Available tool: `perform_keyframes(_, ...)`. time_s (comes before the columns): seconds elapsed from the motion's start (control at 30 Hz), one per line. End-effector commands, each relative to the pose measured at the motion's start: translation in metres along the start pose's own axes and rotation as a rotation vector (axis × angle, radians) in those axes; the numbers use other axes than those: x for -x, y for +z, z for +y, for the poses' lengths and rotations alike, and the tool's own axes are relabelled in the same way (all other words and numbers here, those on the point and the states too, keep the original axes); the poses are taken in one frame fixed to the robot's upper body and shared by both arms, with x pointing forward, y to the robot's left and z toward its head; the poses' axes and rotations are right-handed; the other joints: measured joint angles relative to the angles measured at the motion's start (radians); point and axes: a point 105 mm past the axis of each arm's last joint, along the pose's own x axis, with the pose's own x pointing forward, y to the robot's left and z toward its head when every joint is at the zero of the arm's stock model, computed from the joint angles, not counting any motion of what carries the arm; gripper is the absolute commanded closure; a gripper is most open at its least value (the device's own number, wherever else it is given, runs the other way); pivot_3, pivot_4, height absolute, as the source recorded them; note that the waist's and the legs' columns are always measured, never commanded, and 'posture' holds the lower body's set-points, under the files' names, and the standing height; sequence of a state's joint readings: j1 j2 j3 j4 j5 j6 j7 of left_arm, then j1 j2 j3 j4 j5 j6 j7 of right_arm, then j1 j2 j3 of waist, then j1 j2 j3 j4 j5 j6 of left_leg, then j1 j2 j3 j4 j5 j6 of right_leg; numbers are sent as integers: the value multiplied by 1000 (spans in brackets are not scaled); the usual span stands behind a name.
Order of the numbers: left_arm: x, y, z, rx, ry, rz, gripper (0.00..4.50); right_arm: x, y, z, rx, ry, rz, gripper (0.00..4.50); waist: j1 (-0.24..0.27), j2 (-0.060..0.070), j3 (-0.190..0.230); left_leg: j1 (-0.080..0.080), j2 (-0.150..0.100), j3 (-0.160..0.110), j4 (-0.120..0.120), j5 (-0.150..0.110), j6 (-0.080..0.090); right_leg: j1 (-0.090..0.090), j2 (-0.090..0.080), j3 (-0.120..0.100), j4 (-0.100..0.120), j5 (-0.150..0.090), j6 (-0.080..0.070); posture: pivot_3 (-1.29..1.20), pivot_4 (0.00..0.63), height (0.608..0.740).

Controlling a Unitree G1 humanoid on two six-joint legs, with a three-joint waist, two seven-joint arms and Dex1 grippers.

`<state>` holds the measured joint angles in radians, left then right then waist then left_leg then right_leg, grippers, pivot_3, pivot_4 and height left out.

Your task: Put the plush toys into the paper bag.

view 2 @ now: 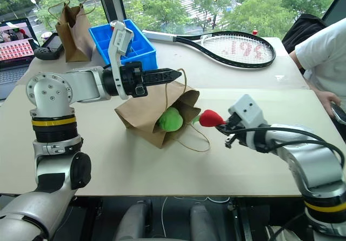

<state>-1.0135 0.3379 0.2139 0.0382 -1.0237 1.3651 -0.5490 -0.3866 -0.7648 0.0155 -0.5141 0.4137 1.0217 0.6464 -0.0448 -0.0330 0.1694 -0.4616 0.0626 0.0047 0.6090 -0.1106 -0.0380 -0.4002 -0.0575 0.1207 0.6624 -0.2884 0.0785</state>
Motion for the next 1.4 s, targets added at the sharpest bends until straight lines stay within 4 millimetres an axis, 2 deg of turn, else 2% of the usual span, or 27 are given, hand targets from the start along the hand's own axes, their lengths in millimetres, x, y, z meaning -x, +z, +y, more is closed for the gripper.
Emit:
perform_keyframes(0.03,-2,9,-18,-52,-67,-21,4500,-26,11,0,23,-15,-19,4479,1,0,0,0,0,0,-1,0,0,0,0,0,0,0,0,0,150,740)
perform_keyframes(0.2,-2,7,-23,-51,-82,-22,4500,-59,33,-3,-4,-14,-84,4479,1,-1,0,-2,0,0,-1,0,0,-2,0,0,0,0,-1,0,150,740)
perform_keyframes(0.37,-2,5,-26,-47,-86,-28,4500,-79,50,9,-27,48,-140,4479,3,-1,0,-4,0,0,-1,0,0,-3,0,-1,0,0,-1,0,150,740)
perform_keyframes(0.43,-2,4,-26,-45,-87,-30,4500,-88,60,15,-130,85,-223,4479,2,-1,0,-4,0,0,-1,0,0,-3,0,-1,0,0,-1,0,150,740)
perform_keyframes(0.5,-2,4,-27,-44,-87,-32,4500,-100,58,18,-137,77,-224,4479,2,-1,0,-4,0,-1,-1,0,0,-3,0,-1,1,1,-1,0,150,740)
perform_keyframes(0.6,-1,4,-27,-45,-83,-35,4500,-103,72,29,-273,145,-324,4479,2,-1,0,-4,0,-1,-1,0,0,-3,0,-1,1,1,-1,0,150,740)
perform_keyframes(0.63,0,4,-27,-45,-81,-35,4500,-105,72,29,-246,132,-318,4479,2,-1,0,-4,0,-1,-1,0,0,-3,0,-1,1,1,-1,0,150,740)
perform_keyframes(0.7,1,4,-27,-44,-77,-37,4500,-106,81,37,-318,172,-383,4479,2,-1,0,-4,0,-1,-1,0,0,-3,0,-1,1,1,-1,0,150,740)
perform_keyframes(0.77,1,3,-26,-43,-74,-35,4500,-113,77,37,-323,136,-374,4479,2,-1,0,-4,1,-1,-1,0,0,-3,0,-2,1,1,-1,0,150,740)
perform_keyframes(0.83,1,3,-26,-43,-73,-36,4500,-116,78,47,-445,196,-417,4479,2,-1,0,-4,1,-1,-1,0,0,-3,0,-2,1,1,-1,0,150,740)
perform_keyframes(0.9,1,3,-26,-43,-71,-36,4500,-124,68,53,-428,188,-378,4479,2,-1,0,-4,1,-1,-1,0,0,-3,0,-2,1,1,-1,0,150,740)
perform_keyframes(0.93,1,3,-26,-43,-70,-36,4500,-126,68,56,-474,202,-393,4479,2,-1,0,-4,1,-1,-1,0,0,-3,0,-2,1,1,-1,0,150,740)
perform_keyframes(1.1,2,3,-24,-43,-62,-41,4500,-131,63,52,-554,148,-395,4479,1,-1,0,-4,1,-1,-1,0,0,-4,0,-3,1,1,-1,0,150,740)
perform_keyframes(1.13,2,3,-24,-43,-61,-41,4500,-130,64,51,-567,150,-400,3631,1,-1,0,-4,1,-2,-1,0,0,-3,0,-3,1,1,-1,0,150,740)
perform_keyframes(1.17,2,3,-24,-43,-59,-42,4500,-129,64,51,-570,151,-401,3540,1,-1,0,-4,1,-1,-1,0,0,-4,0,-3,1,1,-1,0,150,740)
perform_keyframes(1.27,2,3,-23,-44,-56,-44,4500,-125,61,49,-532,142,-381,2532,0,0,0,-4,1,-2,-1,0,0,-3,0,-3,1,1,-1,0,150,740)
perform_keyframes(1.3,2,3,-23,-44,-54,-44,4500,-123,60,48,-516,137,-372,2075,0,0,0,-5,1,-2,-1,0,0,-4,0,-3,1,1,-1,0,150,740)
perform_keyframes(1.4,2,2,-21,-43,-49,-46,4500,-107,54,45,-486,147,-347,1133,3,-1,0,-5,1,-2,-1,0,0,-4,0,-3,1,1,-1,0,150,740)
